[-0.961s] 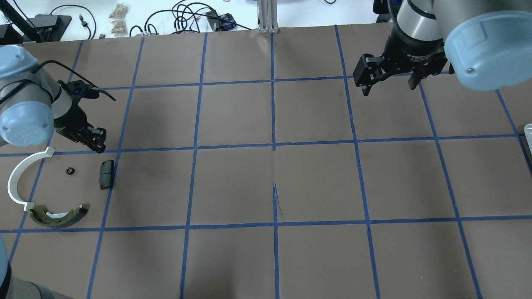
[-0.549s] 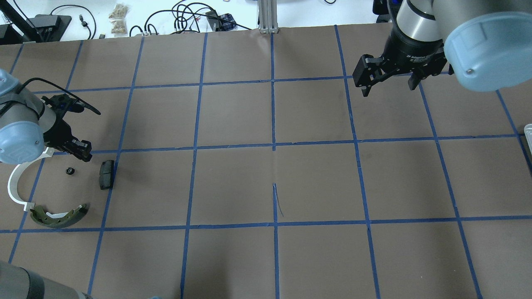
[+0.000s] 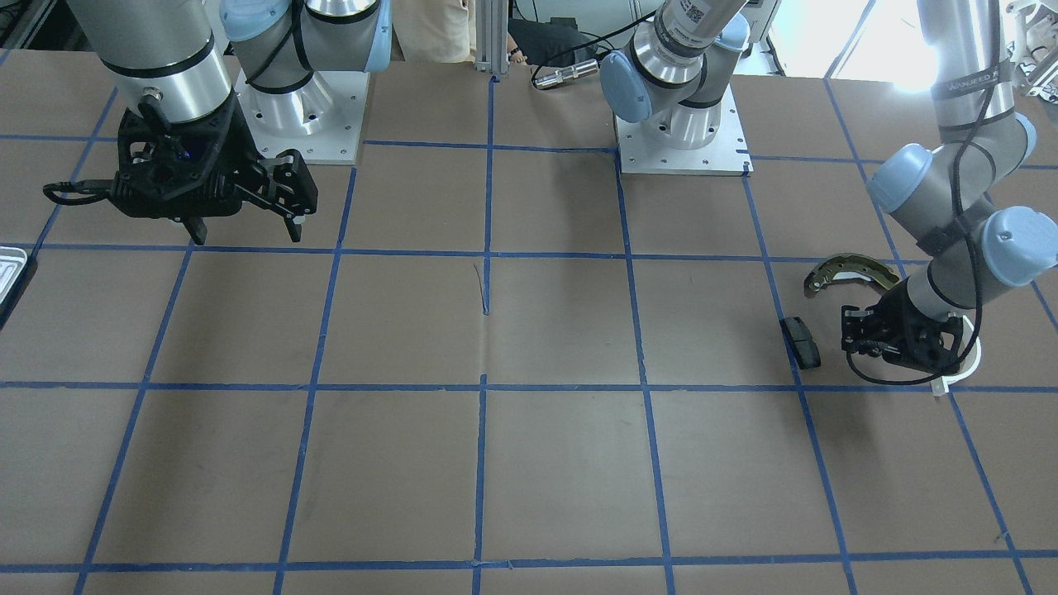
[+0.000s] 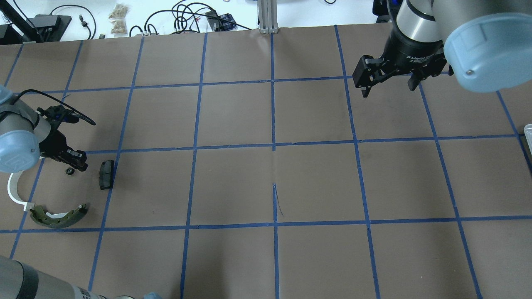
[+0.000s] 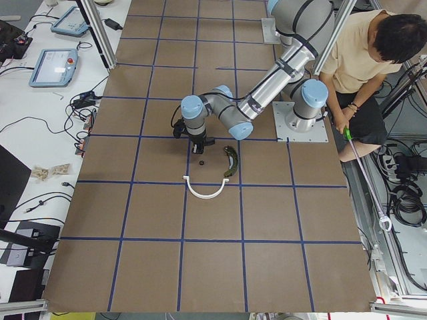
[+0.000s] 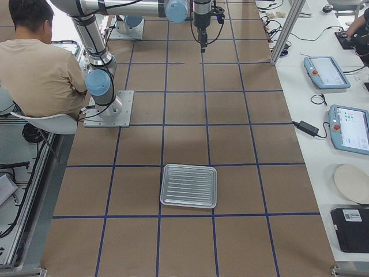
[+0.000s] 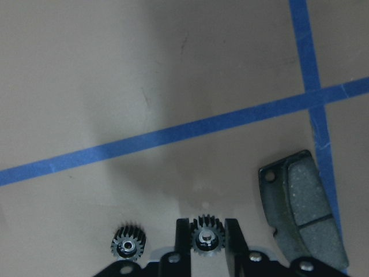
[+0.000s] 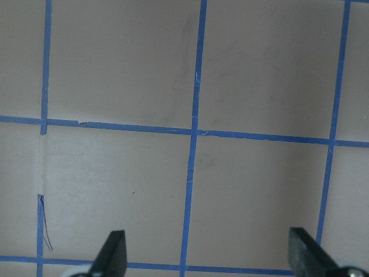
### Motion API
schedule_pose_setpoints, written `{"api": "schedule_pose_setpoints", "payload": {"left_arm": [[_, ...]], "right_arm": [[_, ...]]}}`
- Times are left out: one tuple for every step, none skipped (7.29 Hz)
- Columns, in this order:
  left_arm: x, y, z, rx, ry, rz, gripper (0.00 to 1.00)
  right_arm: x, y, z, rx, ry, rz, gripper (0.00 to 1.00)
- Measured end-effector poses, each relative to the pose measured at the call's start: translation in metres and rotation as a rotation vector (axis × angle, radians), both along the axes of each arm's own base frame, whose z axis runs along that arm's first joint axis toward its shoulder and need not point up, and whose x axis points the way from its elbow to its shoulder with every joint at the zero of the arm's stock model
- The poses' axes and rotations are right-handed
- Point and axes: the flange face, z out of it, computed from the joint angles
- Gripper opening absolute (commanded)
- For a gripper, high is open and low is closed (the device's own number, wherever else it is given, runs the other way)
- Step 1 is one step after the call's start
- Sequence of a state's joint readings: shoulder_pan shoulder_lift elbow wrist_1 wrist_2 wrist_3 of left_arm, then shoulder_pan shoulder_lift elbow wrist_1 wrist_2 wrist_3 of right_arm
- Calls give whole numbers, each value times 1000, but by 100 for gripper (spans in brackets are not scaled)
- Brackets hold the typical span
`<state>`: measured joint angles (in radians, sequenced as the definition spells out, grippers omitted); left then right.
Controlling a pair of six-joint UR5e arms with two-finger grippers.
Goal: Place bearing gear from tray to pile
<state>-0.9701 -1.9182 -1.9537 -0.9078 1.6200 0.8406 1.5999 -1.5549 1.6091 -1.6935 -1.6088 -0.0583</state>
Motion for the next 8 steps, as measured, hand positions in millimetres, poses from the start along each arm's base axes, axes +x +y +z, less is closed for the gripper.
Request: {"api": "schedule_pose_setpoints", "payload": {"left_arm": [[1,1,0,2,-1,1,35],[2,1,0,1,-2,1,39],[3,-1,2,-3,-7,0,39],[4,-1,3,-9,-13,0,54],[5,-2,3,-13,-17,-1,86],[4,-2,8,-19,-23,1,92],[0,-2,18,-31,-31,7,92],[-13,-5,32,-45,-27,15,91]], "right_arm": [[0,0,0,0,0,0,100],[0,0,0,1,0,0,100],[0,0,0,1,-1,0,100],[0,0,-1,1,-1,0,100],[0,0,-1,1,-1,0,100],[0,0,-1,1,-1,0,100],[0,0,-1,1,-1,0,100],[0,0,-1,2,-1,0,100]]}}
